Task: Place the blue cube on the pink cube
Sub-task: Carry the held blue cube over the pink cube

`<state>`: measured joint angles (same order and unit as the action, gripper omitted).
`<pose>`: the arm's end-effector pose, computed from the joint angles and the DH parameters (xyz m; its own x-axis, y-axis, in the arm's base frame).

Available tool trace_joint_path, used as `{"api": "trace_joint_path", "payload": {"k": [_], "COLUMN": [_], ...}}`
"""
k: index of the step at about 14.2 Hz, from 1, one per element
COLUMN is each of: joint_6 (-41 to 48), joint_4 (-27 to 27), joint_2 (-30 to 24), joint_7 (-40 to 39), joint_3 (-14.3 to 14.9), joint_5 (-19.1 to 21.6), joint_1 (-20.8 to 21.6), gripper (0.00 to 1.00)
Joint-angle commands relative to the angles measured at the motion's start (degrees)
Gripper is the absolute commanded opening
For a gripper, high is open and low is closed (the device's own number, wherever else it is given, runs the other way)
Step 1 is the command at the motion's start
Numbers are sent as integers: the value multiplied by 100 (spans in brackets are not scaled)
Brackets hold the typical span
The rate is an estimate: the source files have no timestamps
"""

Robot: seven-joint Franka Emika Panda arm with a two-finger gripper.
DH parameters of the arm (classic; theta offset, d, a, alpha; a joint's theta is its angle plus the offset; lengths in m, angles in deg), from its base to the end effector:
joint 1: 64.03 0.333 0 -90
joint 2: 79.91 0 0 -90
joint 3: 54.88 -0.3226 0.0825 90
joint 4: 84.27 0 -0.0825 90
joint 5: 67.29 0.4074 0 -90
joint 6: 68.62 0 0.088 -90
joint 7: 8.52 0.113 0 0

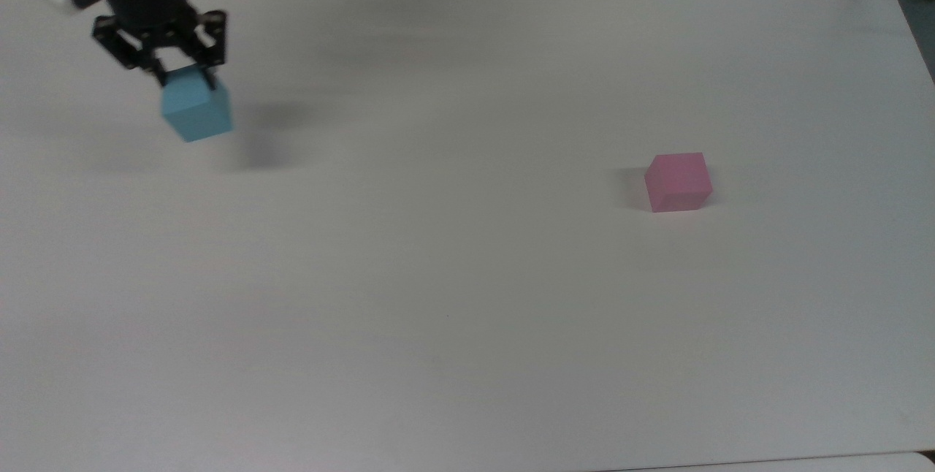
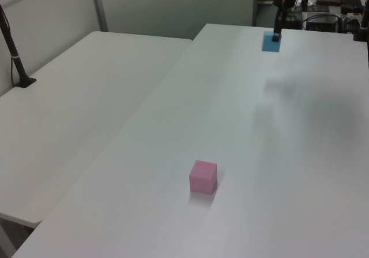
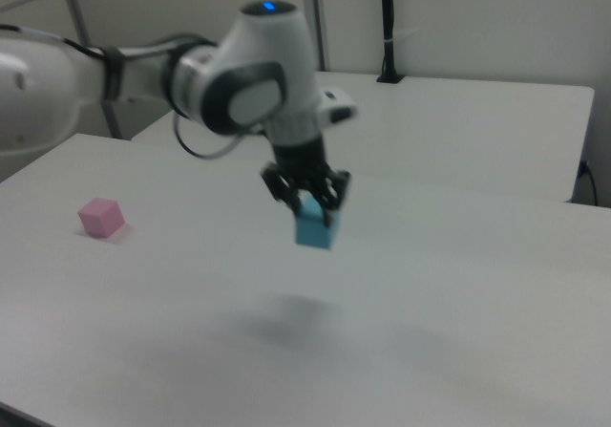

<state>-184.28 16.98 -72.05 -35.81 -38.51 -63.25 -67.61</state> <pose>0.6032 -0.2061 0.4870 0.9871 0.1071 0.1192 0.1042 -0.9941 0.0298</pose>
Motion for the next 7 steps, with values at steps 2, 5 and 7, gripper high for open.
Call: {"api": "trace_joint_path", "payload": {"k": [2,5,7], "joint_6": [1122,1511,1502], "joint_4": [-824,-1238,-1388], "joint_2": [-205,-214,-179], "joint_7": [1697,2628,3349], "joint_3": [-914,-1547,-1960], "joint_5": [61,70,70], "joint_1": [148,156,200], "gripper": [41,41,41]}}
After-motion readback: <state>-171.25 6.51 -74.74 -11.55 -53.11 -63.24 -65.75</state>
